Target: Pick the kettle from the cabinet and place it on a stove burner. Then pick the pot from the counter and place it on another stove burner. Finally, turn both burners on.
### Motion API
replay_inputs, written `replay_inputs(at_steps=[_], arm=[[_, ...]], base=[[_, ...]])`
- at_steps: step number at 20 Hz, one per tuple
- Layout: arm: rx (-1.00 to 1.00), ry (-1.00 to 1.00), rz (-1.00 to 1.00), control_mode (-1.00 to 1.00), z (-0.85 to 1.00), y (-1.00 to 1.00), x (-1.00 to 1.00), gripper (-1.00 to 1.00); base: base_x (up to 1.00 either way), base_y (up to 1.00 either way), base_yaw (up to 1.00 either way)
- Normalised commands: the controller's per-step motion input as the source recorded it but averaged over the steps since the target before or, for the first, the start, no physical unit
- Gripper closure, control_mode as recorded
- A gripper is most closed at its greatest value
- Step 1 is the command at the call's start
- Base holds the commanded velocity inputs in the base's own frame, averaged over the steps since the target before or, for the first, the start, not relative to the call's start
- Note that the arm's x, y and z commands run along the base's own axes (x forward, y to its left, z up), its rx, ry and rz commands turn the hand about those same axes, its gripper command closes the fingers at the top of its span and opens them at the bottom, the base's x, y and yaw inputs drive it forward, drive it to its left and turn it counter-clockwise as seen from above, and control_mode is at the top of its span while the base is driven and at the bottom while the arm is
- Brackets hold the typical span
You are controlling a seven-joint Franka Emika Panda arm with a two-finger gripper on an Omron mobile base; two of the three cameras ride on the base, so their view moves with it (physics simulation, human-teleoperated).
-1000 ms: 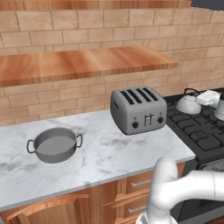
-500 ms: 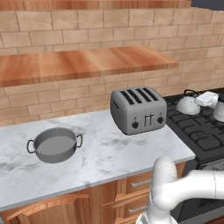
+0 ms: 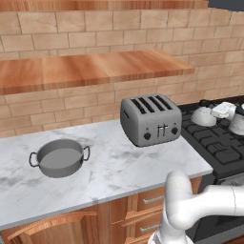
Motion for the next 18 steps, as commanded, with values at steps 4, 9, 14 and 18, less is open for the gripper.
replay_inputs(at_steps=[4,9,14,18], arm=[[0.00,-0.04,0.00,-1.00,-0.18,-0.06,0.23,1.00],[0.00,-0.03,0.00,-1.00,-0.19,-0.08,0.25,1.00],[0.00,-0.02,0.00,-1.00,-0.18,-0.09,0.29,1.00],[0.00,-0.01,0.00,-1.00,-0.14,-0.06,0.34,1.00]], base=[[0.00,0.00,0.00],[0.00,0.00,0.00],[0.00,0.00,0.00],[0.00,0.00,0.00]])
